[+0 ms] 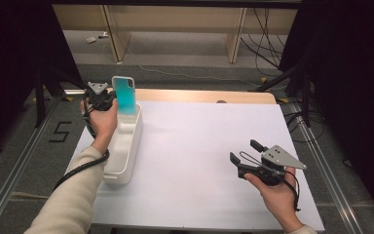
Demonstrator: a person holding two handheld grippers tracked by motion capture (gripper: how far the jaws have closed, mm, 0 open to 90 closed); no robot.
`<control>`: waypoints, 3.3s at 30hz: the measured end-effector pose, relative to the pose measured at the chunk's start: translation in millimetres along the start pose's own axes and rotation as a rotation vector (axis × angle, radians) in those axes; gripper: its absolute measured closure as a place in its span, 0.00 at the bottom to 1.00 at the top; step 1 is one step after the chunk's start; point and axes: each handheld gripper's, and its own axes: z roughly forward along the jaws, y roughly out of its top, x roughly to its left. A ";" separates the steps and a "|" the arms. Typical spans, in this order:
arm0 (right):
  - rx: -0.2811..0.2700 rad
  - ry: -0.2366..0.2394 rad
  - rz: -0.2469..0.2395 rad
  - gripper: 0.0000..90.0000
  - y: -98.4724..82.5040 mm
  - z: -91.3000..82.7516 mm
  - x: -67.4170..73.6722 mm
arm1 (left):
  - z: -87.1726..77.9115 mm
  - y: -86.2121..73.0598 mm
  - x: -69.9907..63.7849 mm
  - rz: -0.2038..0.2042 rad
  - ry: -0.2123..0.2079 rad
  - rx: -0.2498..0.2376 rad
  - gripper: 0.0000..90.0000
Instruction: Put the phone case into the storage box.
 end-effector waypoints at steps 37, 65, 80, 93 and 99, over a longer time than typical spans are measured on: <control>0.011 0.009 0.002 0.19 -0.5 0.4 0.2 | 8.6 -6.4 -1.4 0.017 0.015 0.036 0.98; 0.002 0.001 -0.004 0.19 -1.4 2.1 0.7 | 12.3 -11.4 -2.0 0.028 0.017 0.055 0.98; 0.002 0.012 0.002 0.19 -1.9 3.0 1.1 | 15.8 -13.6 -4.7 0.032 0.018 0.077 0.97; -0.002 0.015 0.009 0.19 -2.0 3.4 1.4 | 17.7 -15.4 -3.6 0.029 0.017 0.091 0.97; 0.004 0.009 0.002 0.19 -1.8 2.6 1.0 | 18.9 -17.3 -4.3 0.026 0.020 0.100 0.97</control>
